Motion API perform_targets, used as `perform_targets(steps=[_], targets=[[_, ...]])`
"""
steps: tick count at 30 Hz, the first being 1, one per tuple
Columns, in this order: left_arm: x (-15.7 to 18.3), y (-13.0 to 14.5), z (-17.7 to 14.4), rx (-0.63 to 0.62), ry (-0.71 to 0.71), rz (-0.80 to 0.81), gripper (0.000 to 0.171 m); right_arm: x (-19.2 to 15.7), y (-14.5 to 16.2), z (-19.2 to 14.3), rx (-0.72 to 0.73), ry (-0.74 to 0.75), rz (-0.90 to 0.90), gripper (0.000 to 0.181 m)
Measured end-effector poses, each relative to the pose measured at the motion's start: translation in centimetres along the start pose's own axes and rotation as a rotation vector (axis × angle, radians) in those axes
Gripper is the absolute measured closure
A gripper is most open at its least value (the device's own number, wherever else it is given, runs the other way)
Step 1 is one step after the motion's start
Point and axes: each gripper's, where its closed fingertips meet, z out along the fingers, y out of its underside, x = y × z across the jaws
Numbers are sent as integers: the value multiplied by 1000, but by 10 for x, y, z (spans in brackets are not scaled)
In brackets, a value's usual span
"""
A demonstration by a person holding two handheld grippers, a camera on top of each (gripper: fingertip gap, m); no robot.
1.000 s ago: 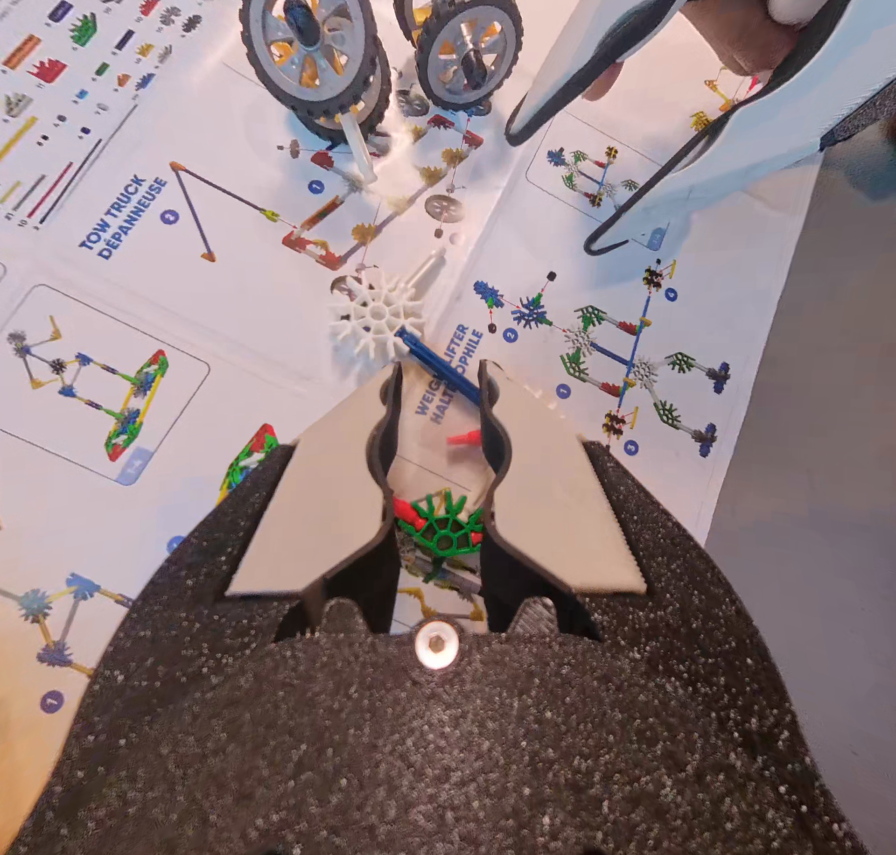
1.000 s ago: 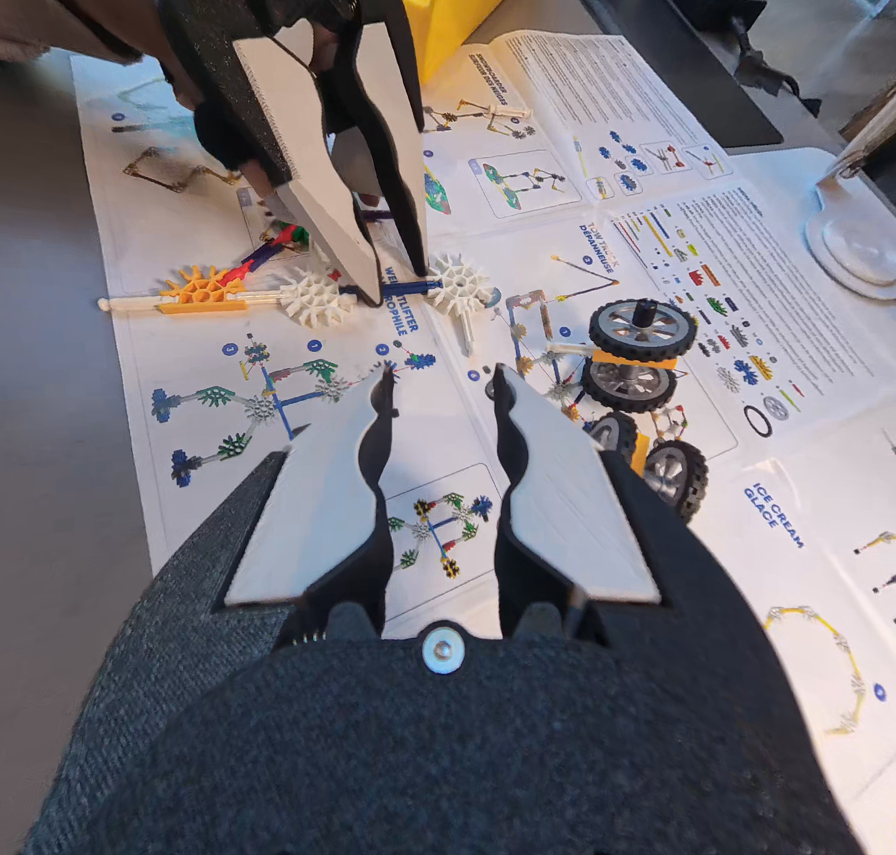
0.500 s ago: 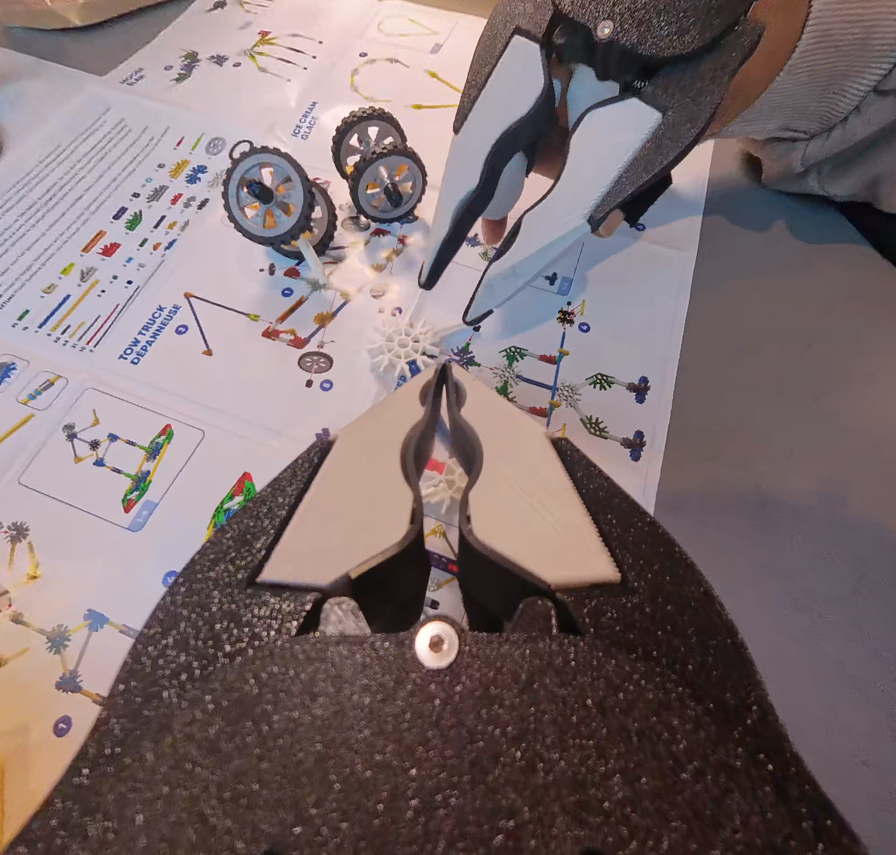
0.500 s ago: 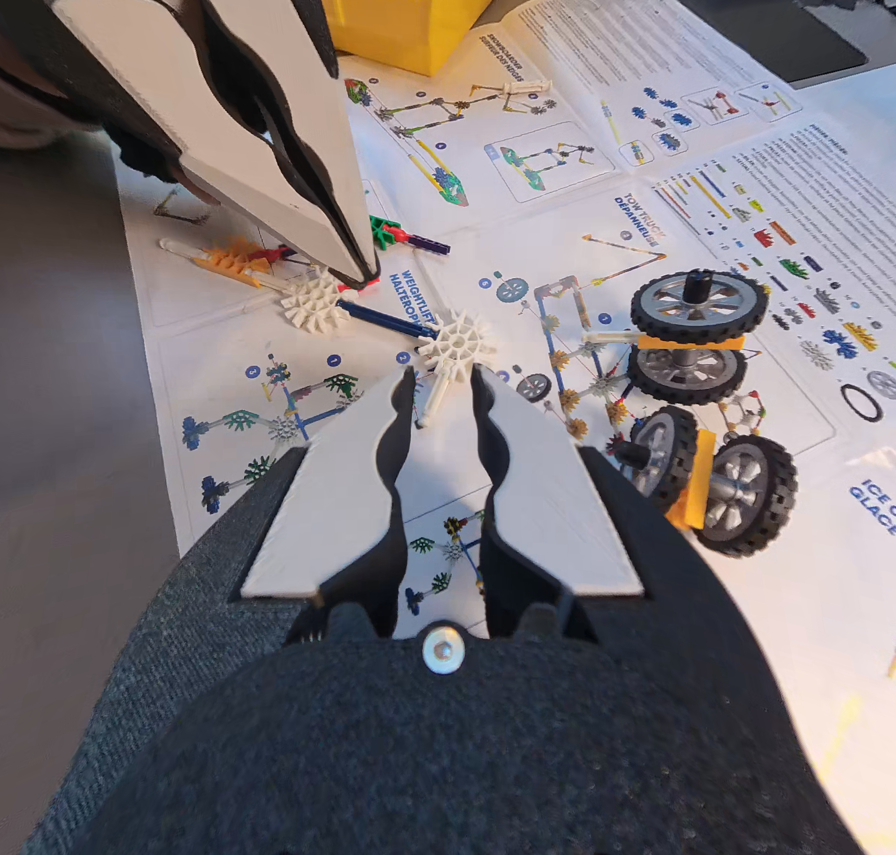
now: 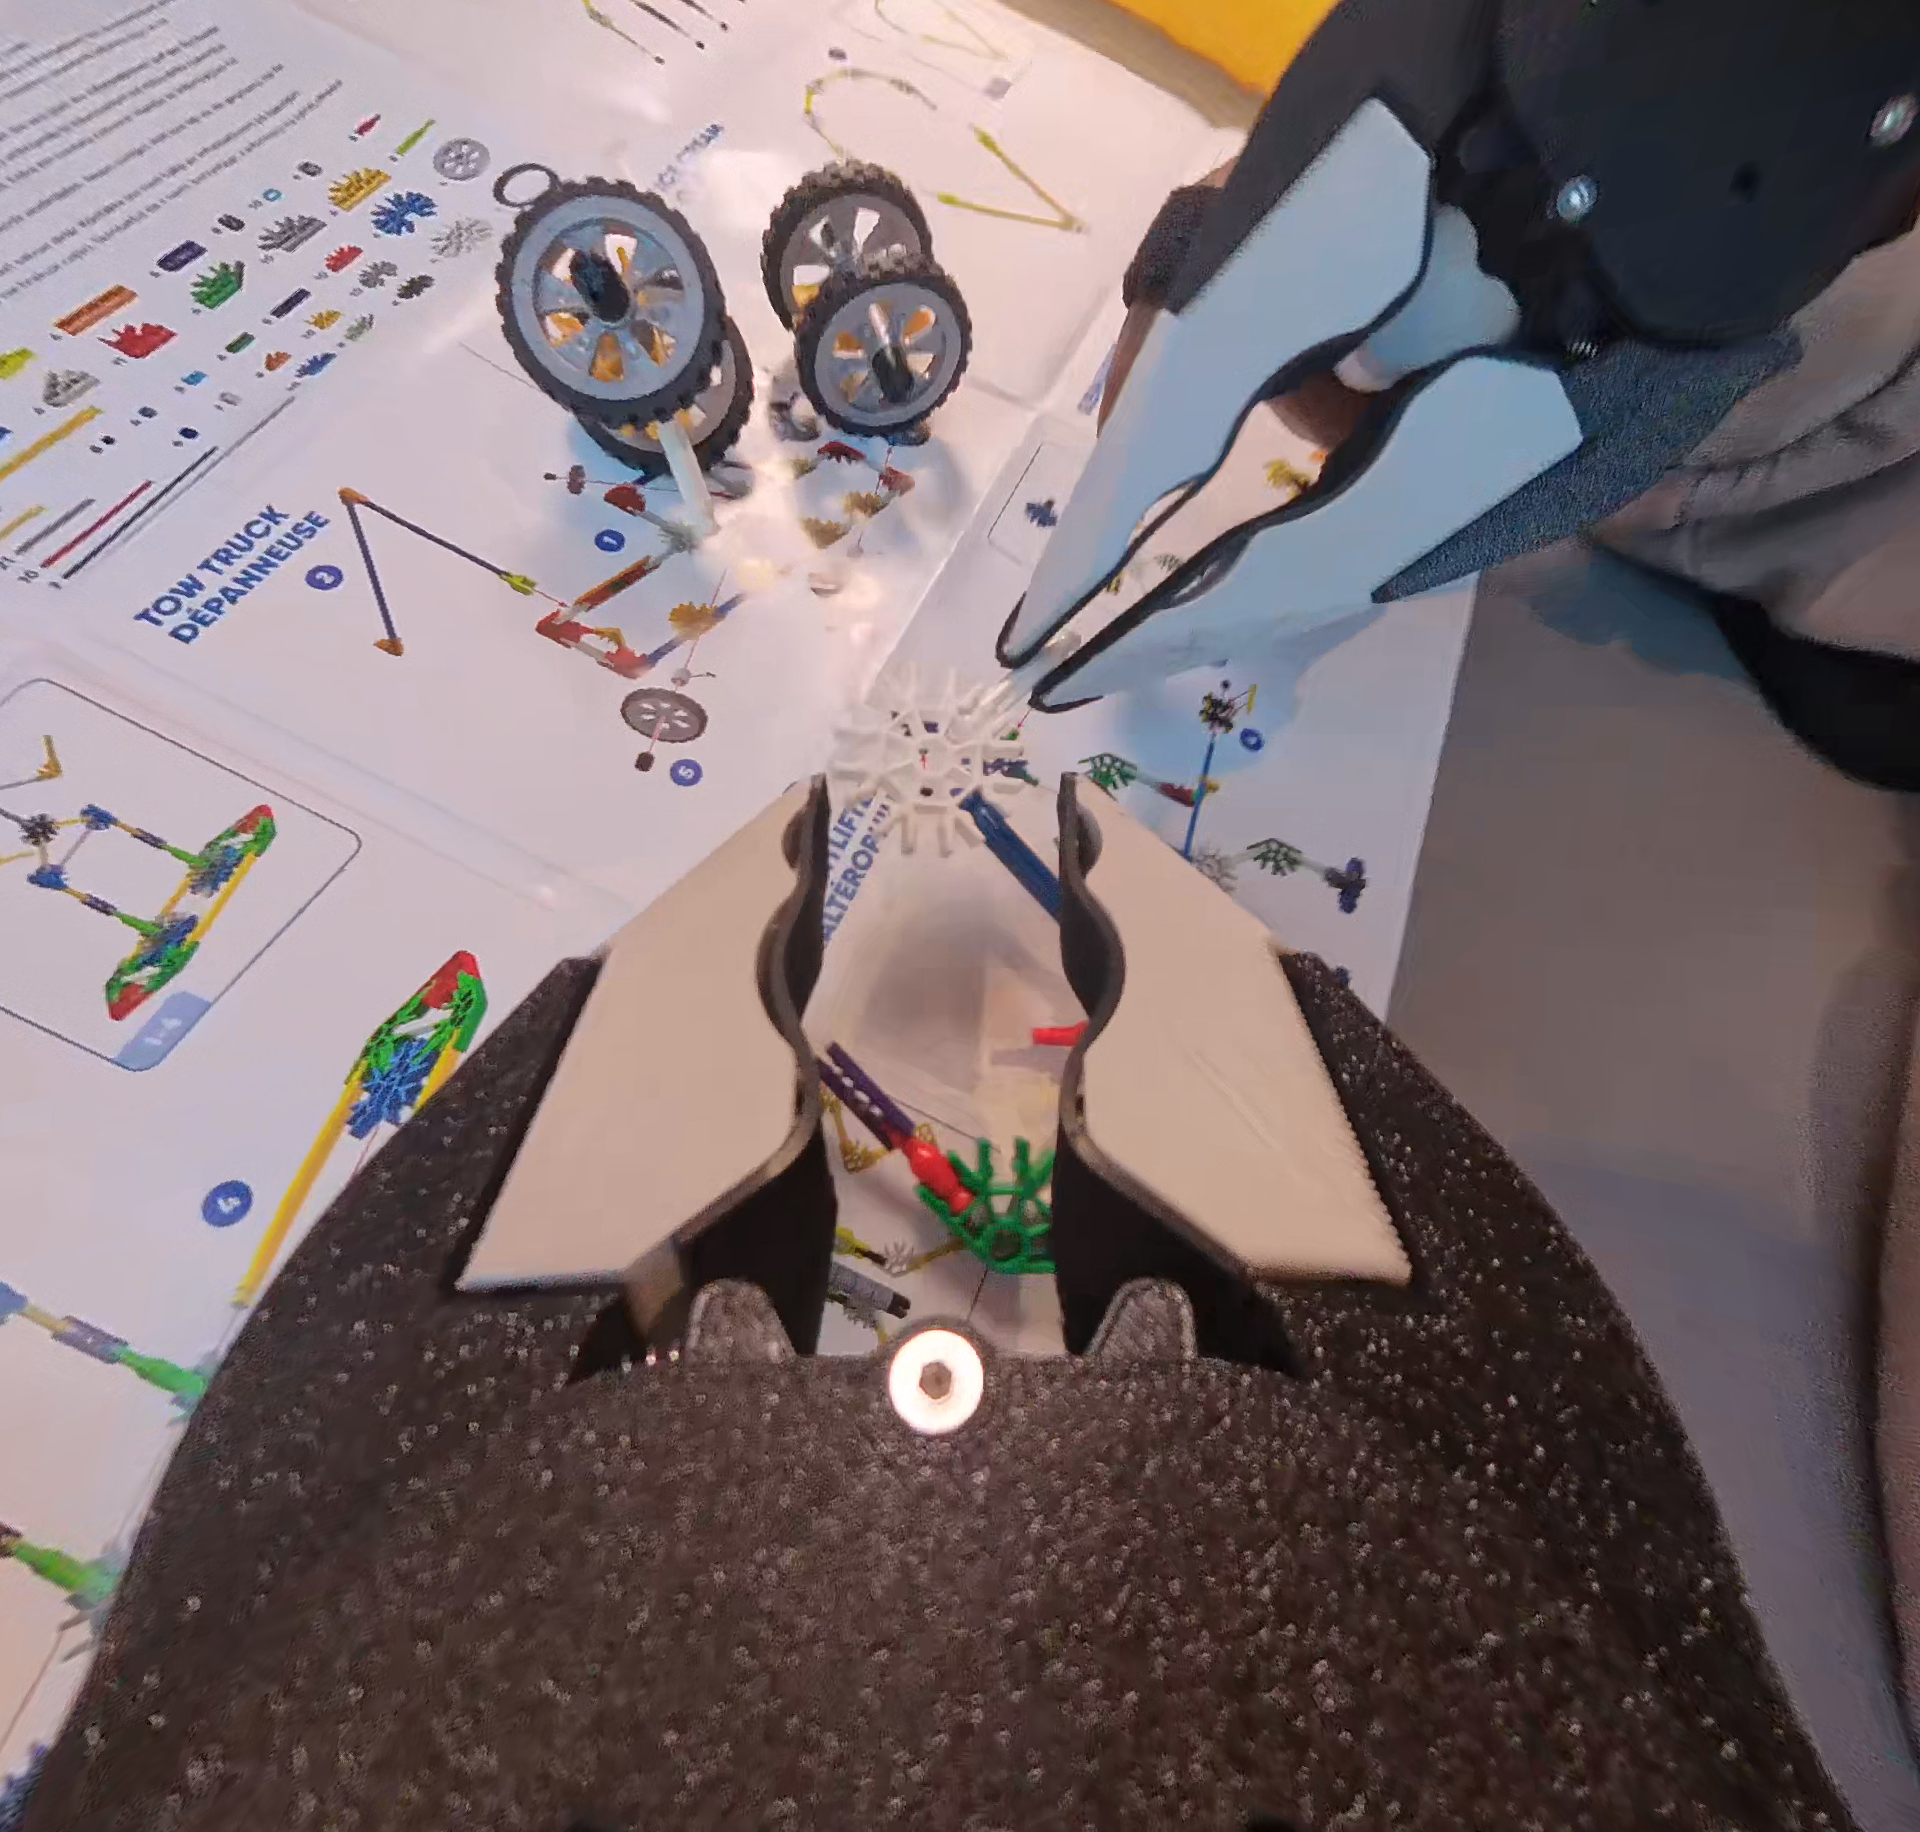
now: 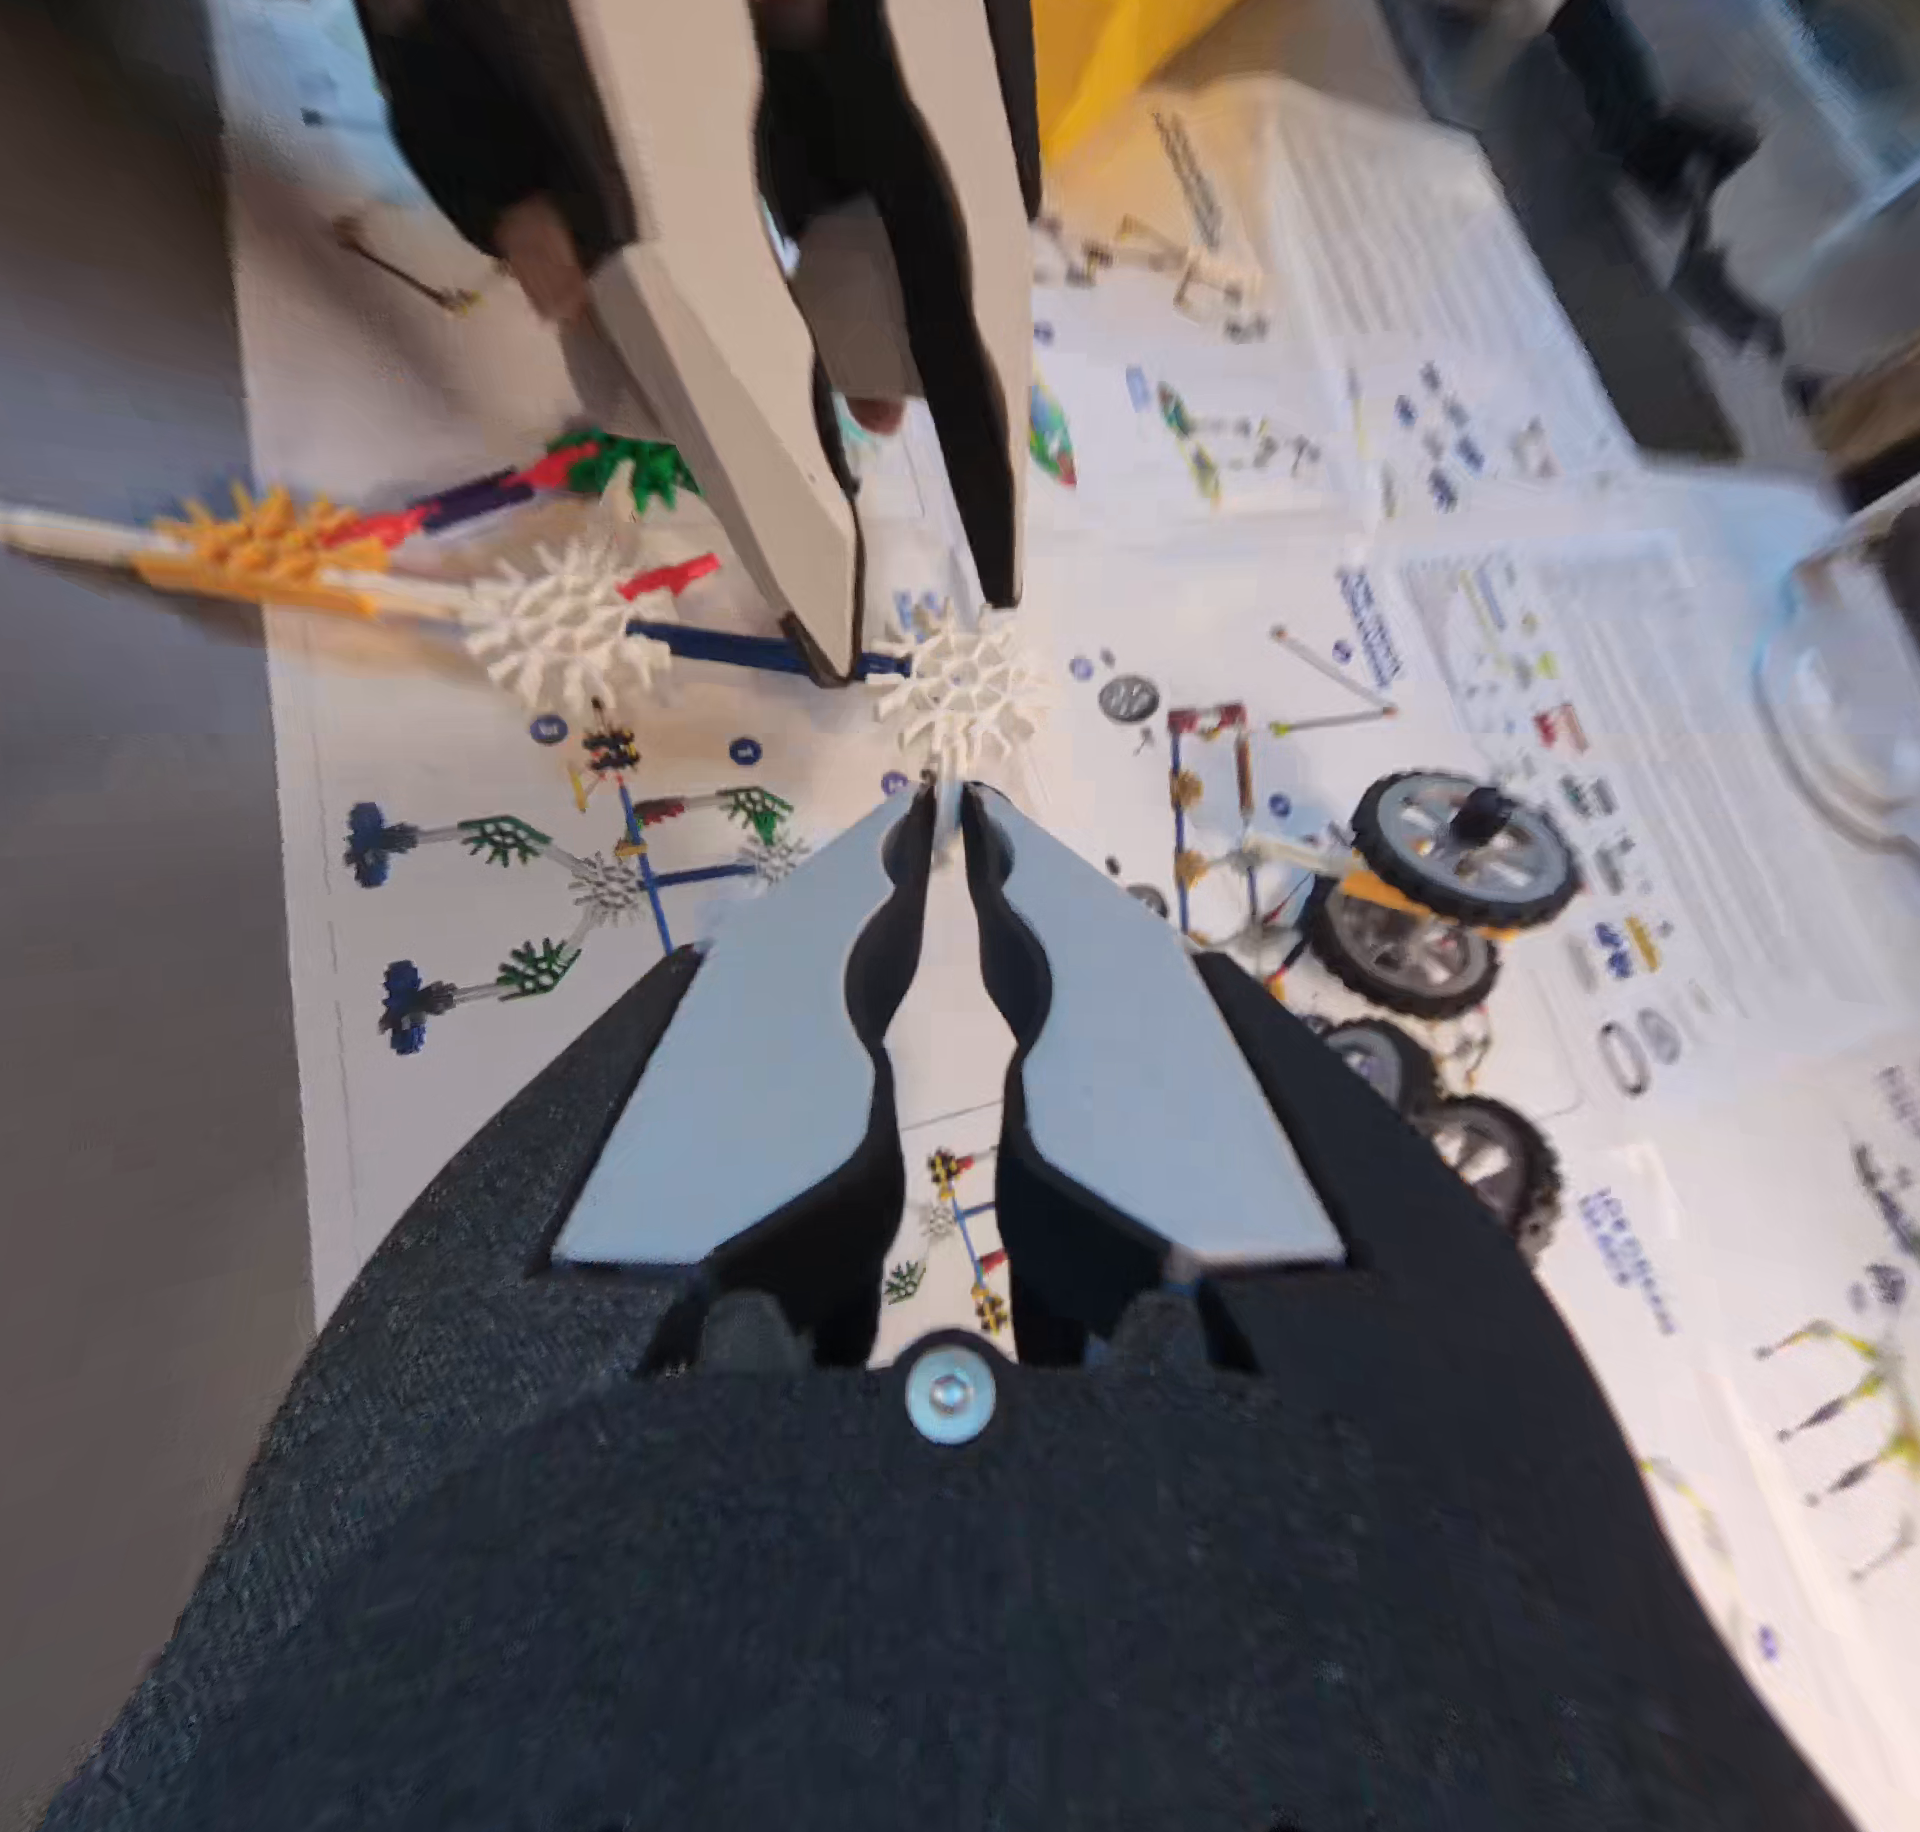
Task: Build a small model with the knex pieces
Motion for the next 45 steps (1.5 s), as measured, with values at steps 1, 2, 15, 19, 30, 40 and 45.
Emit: perform_targets(steps=[1, 2, 15, 19, 30, 40, 45], targets=[[3, -5, -4, 36, 48, -43, 126, 2, -13, -8, 67, 30, -51, 178], [9, -12, -9, 72, 117, -87, 122, 2, -26, -15, 131, 47, -86, 178], [73, -53, -53, 329, 488, 1, 165, -19, -81, -61, 500, -250, 225, 162], [76, -55, -56, 340, 490, 13, 166, -21, -88, -66, 560, -328, 315, 173], [74, -62, -56, 387, 431, 8, 165, -10, -98, -71, 687, -465, 595, 178], [63, -73, -65, 428, 322, -13, 167, -1, -93, -71, 639, -400, 578, 177], [53, -86, -65, 502, 70, 9, 167, 17, -97, -72, 630, -224, 575, 174]])
